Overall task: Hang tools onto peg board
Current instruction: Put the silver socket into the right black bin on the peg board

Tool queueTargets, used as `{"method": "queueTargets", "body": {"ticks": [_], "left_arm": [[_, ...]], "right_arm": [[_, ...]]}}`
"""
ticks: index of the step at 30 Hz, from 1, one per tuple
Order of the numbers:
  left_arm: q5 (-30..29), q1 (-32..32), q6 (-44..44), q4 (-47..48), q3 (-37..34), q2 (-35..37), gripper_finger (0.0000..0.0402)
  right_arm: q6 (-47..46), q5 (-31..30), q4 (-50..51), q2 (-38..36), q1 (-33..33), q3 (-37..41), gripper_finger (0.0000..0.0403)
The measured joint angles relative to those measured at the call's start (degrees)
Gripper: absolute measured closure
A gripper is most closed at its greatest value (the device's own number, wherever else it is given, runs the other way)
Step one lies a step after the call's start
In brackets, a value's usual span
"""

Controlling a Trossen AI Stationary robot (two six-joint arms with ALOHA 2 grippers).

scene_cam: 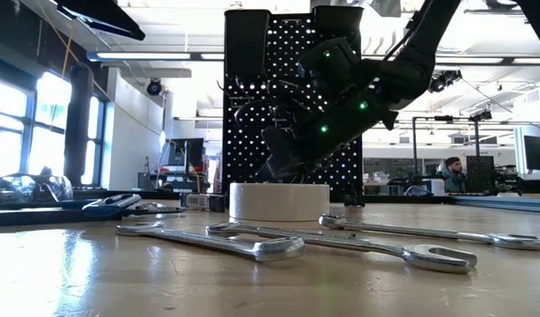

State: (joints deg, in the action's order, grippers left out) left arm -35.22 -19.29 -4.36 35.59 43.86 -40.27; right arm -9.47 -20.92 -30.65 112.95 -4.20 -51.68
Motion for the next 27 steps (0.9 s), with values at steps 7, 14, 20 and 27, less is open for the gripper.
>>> {"method": "queueTargets", "body": {"ticks": [7, 14, 20, 27], "left_arm": [[0.0, 0.0, -0.6, 0.0, 0.0, 0.0, 0.022], [0.0, 0.0, -0.8, 0.1, 0.0, -0.2, 0.022], [0.0, 0.0, -1.1, 0.1, 0.0, -1.4, 0.022], [-0.2, 0.0, -1.0, 0.1, 0.0, -4.5, 0.022]], "right_arm": [[-0.9, -0.9, 0.1, -0.3, 2.5, 0.0, 0.0322], [-0.8, -3.0, 3.1, -6.0, 5.5, 0.0, 0.0322], [-0.5, -5.0, 9.9, -15.4, 8.2, 0.0, 0.0322], [0.8, -6.4, 18.1, -29.5, 10.9, 0.0, 0.0322]]}}
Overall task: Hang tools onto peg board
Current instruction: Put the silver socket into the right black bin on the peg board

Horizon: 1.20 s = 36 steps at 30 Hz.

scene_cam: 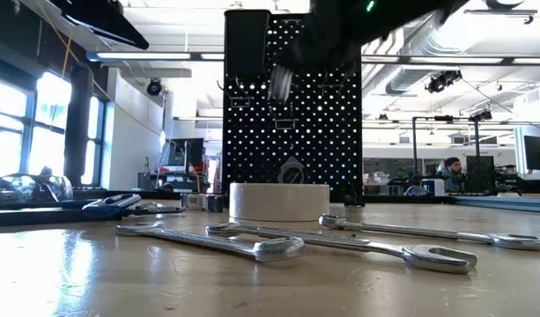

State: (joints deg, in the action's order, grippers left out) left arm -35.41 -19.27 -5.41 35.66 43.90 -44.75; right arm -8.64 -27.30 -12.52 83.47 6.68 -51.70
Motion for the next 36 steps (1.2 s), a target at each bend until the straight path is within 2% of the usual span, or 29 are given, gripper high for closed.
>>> {"method": "queueTargets", "body": {"ticks": [6, 10, 14, 19, 24, 31, 36], "left_arm": [[-0.2, 0.0, -0.1, 0.0, 0.0, -2.6, 0.022], [-0.2, 0.0, -0.1, -1.4, 0.0, -4.1, 0.022], [-0.2, 0.0, 0.5, -3.1, 0.0, -5.6, 0.022], [-0.2, 0.0, 0.5, -3.4, 0.0, -7.5, 0.022], [-0.2, 0.1, 0.6, -4.0, 0.0, -8.9, 0.022], [-0.1, 0.1, 1.6, -6.1, 0.0, -10.1, 0.022], [0.4, 0.1, 1.6, -6.6, 0.0, -10.7, 0.022]], "right_arm": [[3.2, -2.5, 4.7, -11.0, 0.9, -0.6, 0.0322], [5.9, -3.2, 11.3, -14.3, 0.8, -5.7, 0.0322], [9.3, -3.6, 19.8, -14.5, 0.8, -14.0, 0.0322], [13.6, -7.3, 31.1, -14.1, 0.8, -24.9, 0.0323], [15.1, -8.7, 38.2, -14.1, -0.9, -34.1, 0.0323], [15.0, -8.5, 46.9, -12.7, -7.2, -41.5, 0.0324], [14.3, -4.4, 50.8, -10.3, -13.3, -44.6, 0.0324]]}}
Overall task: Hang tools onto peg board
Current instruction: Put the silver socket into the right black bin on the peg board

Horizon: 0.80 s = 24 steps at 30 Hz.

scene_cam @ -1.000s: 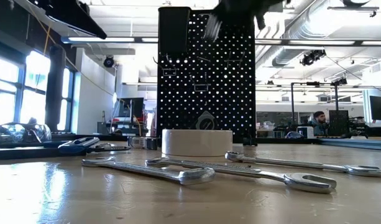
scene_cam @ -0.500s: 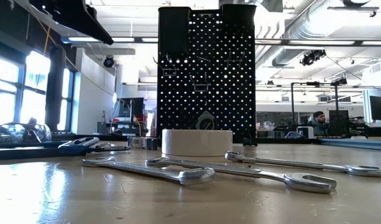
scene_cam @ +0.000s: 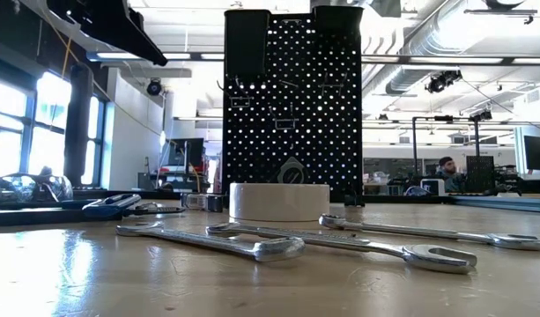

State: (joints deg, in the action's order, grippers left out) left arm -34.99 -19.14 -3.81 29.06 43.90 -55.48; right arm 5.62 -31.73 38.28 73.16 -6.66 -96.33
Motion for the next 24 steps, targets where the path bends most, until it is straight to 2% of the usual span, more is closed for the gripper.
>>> {"method": "queueTargets", "body": {"ticks": [8, 24], "left_arm": [[0.3, 0.0, -0.6, 0.1, 0.0, -0.1, 0.022], [0.3, 0.0, -0.6, 0.0, 0.0, -0.1, 0.022]], "right_arm": [[-1.2, 4.8, 5.8, 4.7, -7.5, -3.6, 0.0324], [-2.8, 4.9, 10.9, 5.6, -11.9, -4.2, 0.0324]]}}
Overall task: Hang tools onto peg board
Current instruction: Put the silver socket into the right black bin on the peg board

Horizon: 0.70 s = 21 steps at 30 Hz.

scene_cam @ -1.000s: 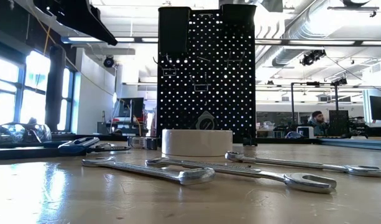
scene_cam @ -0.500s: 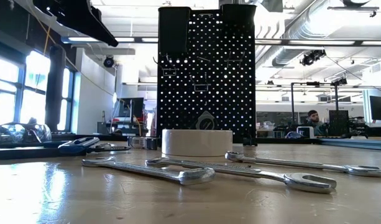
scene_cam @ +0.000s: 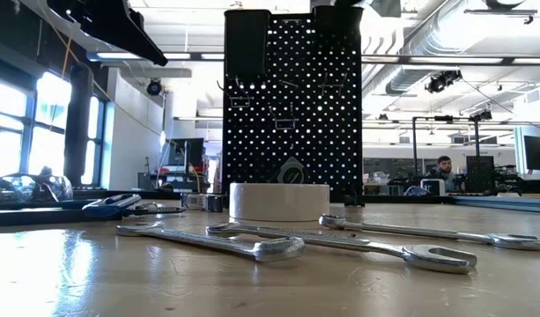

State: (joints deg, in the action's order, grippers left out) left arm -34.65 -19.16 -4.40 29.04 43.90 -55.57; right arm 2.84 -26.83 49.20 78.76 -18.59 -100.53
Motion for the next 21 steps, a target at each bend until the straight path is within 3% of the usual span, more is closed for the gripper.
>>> {"method": "queueTargets", "body": {"ticks": [21], "left_arm": [[0.9, 0.0, -0.1, -0.7, 0.0, 0.0, 0.022]], "right_arm": [[-2.6, 0.8, 1.6, 2.2, -1.1, 0.1, 0.0317]]}}
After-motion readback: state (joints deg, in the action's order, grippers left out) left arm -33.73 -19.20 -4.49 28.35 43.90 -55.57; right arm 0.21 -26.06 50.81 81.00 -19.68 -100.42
